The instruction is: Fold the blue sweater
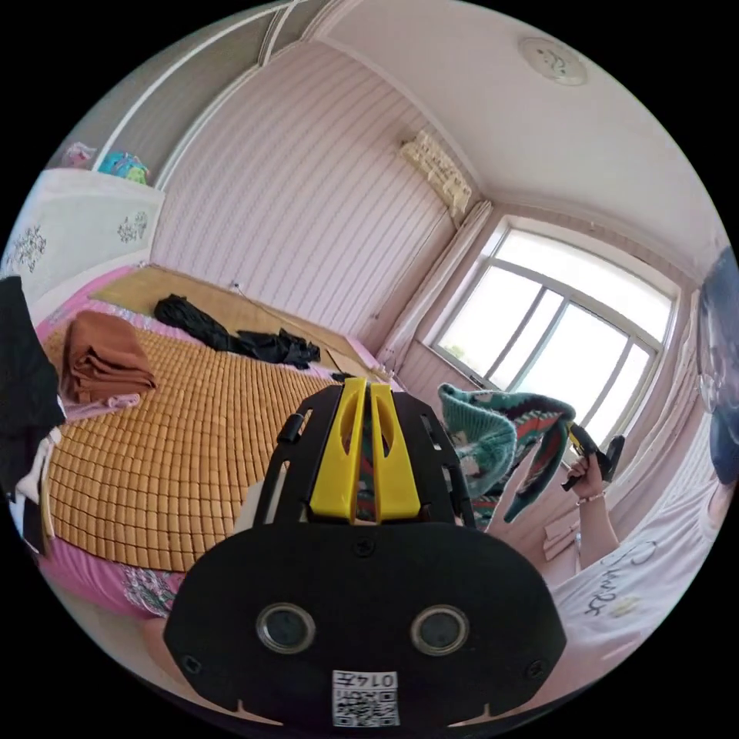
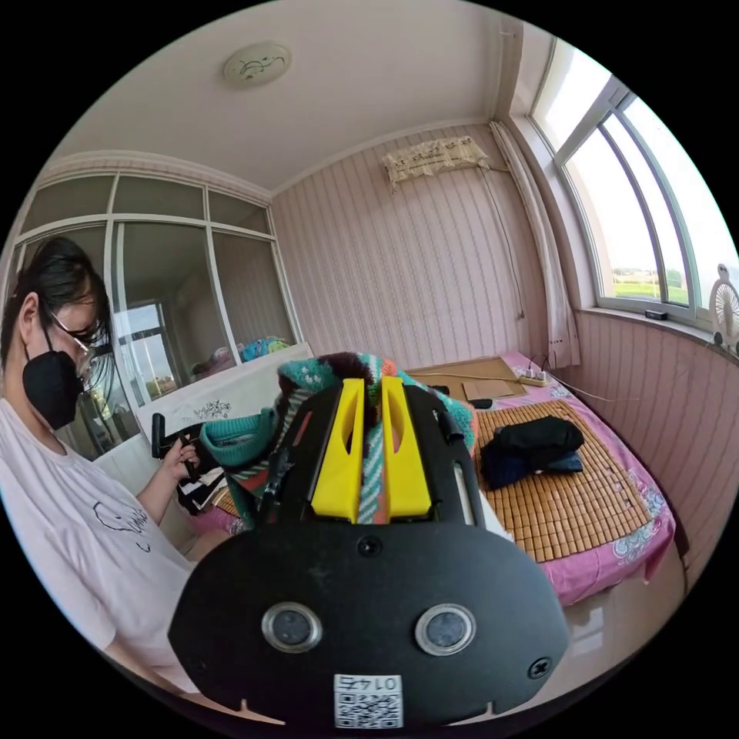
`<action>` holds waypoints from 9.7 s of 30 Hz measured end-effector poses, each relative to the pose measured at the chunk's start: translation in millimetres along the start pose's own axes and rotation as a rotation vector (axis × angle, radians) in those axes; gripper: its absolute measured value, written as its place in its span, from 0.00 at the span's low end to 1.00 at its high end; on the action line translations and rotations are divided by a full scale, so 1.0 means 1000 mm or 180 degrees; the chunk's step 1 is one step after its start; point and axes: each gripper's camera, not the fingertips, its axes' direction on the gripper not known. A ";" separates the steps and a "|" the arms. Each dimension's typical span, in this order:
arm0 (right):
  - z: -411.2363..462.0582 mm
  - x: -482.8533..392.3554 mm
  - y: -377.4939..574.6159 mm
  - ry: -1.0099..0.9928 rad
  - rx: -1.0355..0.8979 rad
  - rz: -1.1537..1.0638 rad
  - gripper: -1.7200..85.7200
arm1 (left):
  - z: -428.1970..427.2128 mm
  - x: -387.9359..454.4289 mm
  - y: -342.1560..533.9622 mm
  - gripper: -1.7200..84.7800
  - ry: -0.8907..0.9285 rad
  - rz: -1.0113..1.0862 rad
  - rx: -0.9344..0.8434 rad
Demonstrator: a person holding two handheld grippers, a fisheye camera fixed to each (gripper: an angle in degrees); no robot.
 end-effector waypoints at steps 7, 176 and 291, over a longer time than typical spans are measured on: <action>0.028 -0.028 -0.045 -0.0509 -0.0105 -0.0181 0.05 | -0.109 0.032 -0.086 0.01 -0.0470 0.0294 0.0508; 0.650 0.025 0.361 -0.0824 -0.3963 -0.1005 0.12 | 0.392 -0.207 0.501 0.10 -0.1592 0.0979 -0.3544; 0.707 -0.120 0.367 0.0599 -0.3342 -0.1621 0.11 | 0.013 -0.345 0.182 0.12 -0.2425 -0.0136 -0.1815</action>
